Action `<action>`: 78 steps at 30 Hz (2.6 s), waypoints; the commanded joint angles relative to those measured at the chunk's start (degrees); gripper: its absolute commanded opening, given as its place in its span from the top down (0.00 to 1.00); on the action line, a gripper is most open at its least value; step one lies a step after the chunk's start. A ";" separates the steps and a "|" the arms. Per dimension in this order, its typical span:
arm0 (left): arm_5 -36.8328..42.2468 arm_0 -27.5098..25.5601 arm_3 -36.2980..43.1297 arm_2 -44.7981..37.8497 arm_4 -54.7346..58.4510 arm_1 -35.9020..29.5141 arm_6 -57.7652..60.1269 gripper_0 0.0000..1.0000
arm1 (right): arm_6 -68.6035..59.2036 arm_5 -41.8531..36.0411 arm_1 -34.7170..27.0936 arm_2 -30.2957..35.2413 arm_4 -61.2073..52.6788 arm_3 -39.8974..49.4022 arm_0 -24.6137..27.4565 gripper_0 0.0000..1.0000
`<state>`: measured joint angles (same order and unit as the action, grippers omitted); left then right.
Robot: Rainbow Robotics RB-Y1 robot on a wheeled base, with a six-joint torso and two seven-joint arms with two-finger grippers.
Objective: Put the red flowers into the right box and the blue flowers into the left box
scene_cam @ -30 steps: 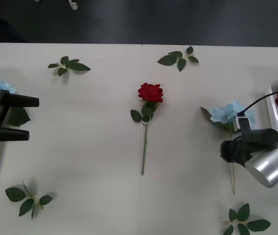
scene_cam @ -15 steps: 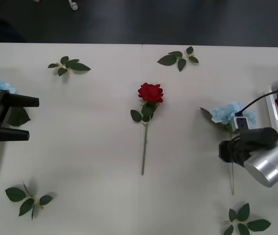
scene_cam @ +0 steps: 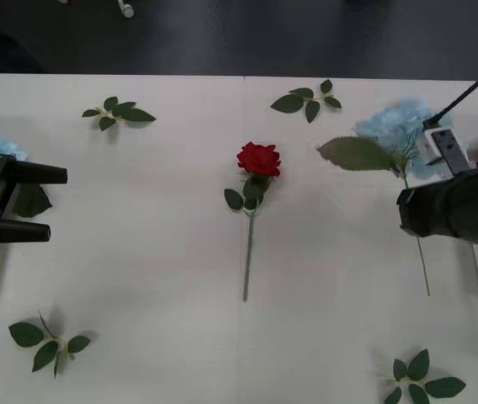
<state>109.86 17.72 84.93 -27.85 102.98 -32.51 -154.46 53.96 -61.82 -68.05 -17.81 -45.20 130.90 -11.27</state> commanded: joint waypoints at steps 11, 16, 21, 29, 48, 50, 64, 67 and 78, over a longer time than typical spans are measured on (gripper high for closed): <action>0.14 -0.40 1.82 -0.37 1.52 -0.62 -0.54 0.00 | 27.25 41.60 -0.24 1.38 -9.03 4.53 6.97 1.00; 0.14 -0.31 1.82 -0.28 1.78 -0.62 -0.54 0.00 | 33.58 50.92 -0.42 -6.97 -8.94 4.80 2.92 1.00; 0.14 -0.40 1.82 -0.28 1.96 -0.62 -0.54 0.00 | 35.77 54.08 1.25 -15.94 -8.33 3.92 -5.51 1.00; 0.14 -0.49 1.82 -0.02 2.31 -0.62 -0.54 0.00 | 37.36 64.10 6.53 -31.49 -6.84 -4.25 -20.89 1.00; 0.14 -0.67 1.82 2.09 0.03 5.88 -0.54 0.00 | 36.65 66.04 29.03 -44.68 -7.19 -23.68 -40.05 1.00; 0.14 -0.67 1.82 2.18 -0.68 6.76 -0.54 0.00 | 36.48 66.04 30.70 -45.91 -7.36 -25.08 -41.64 1.00; 0.14 0.04 1.82 4.47 -2.52 8.52 -0.54 0.00 | 35.69 66.04 33.86 -47.93 -7.89 -27.11 -43.75 1.00; 0.14 0.12 1.82 4.73 -2.61 8.96 -0.54 0.00 | 35.69 66.04 33.86 -47.93 -7.89 -27.11 -43.75 1.00; 0.14 0.12 1.82 5.08 -4.81 12.21 -0.54 0.00 | 35.69 66.04 33.86 -47.93 -7.89 -27.11 -43.75 1.00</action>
<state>109.86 17.66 85.12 -22.57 98.79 -20.85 -154.46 90.29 3.87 -34.35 -66.32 -52.85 102.95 -53.62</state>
